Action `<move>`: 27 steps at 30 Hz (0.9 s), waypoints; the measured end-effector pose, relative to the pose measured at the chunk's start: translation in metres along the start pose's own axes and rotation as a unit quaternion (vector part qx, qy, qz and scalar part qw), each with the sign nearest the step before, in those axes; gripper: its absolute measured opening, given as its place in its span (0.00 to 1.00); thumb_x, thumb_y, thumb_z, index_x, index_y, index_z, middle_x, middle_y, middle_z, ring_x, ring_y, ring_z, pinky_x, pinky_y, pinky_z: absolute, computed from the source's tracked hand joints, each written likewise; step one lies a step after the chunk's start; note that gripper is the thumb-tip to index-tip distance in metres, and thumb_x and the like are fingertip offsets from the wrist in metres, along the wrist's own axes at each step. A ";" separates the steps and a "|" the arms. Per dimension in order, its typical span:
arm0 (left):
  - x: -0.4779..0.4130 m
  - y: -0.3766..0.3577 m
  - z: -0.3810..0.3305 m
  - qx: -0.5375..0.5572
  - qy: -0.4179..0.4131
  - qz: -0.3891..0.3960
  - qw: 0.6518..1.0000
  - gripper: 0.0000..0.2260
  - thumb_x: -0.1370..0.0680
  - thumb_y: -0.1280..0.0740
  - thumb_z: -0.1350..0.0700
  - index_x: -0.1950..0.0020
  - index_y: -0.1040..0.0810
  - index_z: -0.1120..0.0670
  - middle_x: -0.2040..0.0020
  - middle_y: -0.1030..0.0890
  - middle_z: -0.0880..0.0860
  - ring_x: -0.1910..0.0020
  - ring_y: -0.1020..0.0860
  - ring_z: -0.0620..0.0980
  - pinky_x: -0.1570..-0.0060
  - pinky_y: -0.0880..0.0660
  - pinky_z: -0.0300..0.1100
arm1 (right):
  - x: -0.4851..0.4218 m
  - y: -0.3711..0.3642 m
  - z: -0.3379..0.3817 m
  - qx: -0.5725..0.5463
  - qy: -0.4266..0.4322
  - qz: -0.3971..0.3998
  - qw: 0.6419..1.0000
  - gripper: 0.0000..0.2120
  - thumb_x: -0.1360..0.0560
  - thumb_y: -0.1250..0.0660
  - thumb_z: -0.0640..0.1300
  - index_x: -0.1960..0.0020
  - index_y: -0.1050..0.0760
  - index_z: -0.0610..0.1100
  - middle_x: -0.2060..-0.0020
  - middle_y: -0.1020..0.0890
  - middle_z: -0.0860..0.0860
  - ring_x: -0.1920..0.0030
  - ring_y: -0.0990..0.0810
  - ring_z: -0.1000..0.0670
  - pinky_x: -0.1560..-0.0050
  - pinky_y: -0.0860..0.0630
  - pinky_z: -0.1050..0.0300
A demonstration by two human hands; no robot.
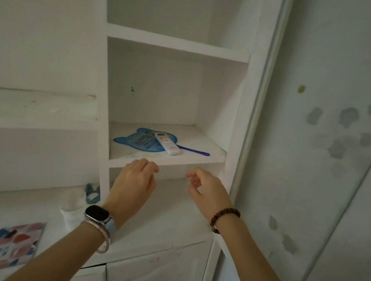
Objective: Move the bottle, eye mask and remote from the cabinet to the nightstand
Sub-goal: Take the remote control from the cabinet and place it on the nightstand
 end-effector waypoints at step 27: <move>-0.054 -0.052 0.053 -0.130 0.014 0.038 0.991 0.20 0.22 0.48 0.48 0.49 0.21 0.58 0.54 0.21 0.54 0.54 0.22 0.53 0.50 0.23 0.47 | -0.151 -0.044 0.004 0.106 -0.049 -0.016 0.993 0.20 0.27 0.31 0.48 0.40 0.24 0.38 0.46 0.24 0.42 0.43 0.28 0.44 0.44 0.25 0.51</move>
Point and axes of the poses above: each hand's wrist, its own x-axis away from the middle knuckle, its own y-axis out of the back of the hand, z = x × y, the point moved 7 cm from there along -x, towards the middle knuckle
